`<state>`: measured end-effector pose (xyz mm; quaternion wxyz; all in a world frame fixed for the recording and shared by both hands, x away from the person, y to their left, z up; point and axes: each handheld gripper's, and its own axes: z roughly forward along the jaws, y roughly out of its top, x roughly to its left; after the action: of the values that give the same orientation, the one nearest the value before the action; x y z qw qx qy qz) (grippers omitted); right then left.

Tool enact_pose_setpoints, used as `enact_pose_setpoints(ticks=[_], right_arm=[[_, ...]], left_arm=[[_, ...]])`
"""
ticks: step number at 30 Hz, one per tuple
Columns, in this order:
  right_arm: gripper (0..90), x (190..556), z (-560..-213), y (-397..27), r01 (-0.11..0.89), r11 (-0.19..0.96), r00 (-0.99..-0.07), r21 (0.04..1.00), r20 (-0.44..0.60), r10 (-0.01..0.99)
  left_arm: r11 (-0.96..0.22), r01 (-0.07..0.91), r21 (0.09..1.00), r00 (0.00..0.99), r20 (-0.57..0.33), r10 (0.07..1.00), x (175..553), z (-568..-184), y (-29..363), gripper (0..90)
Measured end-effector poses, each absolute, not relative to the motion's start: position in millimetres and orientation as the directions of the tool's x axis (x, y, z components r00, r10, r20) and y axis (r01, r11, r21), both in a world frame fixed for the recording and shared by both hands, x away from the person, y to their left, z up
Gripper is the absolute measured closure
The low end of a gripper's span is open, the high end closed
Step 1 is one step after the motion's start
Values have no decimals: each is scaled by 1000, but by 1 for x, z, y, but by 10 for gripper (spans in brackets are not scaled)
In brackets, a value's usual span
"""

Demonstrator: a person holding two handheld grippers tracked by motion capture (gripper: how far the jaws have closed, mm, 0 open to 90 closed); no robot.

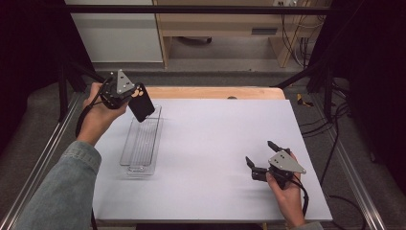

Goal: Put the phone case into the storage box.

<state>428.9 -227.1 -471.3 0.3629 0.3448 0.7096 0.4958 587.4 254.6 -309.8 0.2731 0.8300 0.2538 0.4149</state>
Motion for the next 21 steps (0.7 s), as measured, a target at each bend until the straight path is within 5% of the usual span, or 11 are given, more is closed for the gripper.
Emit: enact_pose_setpoints(ticks=[21], right_arm=[[69,429,-472,-226,130,275,-505,953,-175,845]], left_arm=[[-766,190,614,542,585,603,592,-319,249,827]])
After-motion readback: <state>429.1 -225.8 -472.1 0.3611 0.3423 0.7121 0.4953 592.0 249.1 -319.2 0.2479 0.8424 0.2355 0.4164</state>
